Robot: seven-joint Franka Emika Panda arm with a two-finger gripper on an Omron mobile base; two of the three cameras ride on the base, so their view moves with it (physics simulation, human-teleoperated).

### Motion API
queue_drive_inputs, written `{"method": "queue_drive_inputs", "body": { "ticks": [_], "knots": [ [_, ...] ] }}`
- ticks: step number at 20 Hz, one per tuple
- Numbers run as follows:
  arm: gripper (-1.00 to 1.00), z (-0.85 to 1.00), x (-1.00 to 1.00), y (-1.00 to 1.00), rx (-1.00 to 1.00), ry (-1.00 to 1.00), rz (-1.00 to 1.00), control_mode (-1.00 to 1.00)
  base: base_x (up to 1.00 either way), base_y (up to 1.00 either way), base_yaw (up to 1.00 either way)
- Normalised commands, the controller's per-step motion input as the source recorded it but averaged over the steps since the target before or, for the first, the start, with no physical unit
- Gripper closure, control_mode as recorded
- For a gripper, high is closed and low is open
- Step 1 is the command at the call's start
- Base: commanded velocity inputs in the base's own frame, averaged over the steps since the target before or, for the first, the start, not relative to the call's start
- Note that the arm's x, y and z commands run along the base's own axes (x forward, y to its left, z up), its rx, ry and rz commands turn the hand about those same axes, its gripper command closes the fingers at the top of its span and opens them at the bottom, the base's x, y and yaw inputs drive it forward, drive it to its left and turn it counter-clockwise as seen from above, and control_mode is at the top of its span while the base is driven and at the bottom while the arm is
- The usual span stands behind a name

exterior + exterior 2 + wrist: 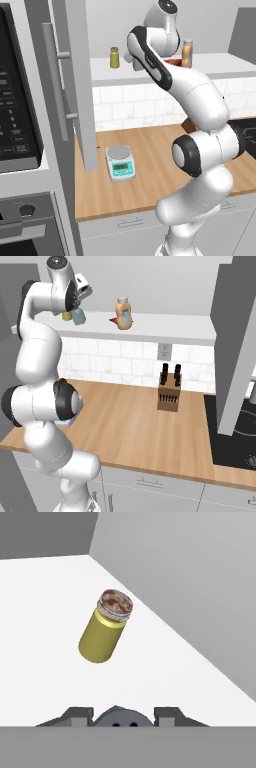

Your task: Put the shaker and condiment bottle from the counter next to their counterparts in the cabinet.

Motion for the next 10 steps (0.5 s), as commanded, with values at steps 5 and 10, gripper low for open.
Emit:
{"method": "queue_drive_inputs", "body": {
  "ticks": [5,10],
  "knots": [
    [1.00,0.05,0.32,0.16,0.00,0.00,0.08,-1.00,0.00,0.00,0.00],
    [1.00,0.02,0.28,0.21,0.00,0.00,0.09,-1.00,0.00,0.00,0.00]
  ]
}}
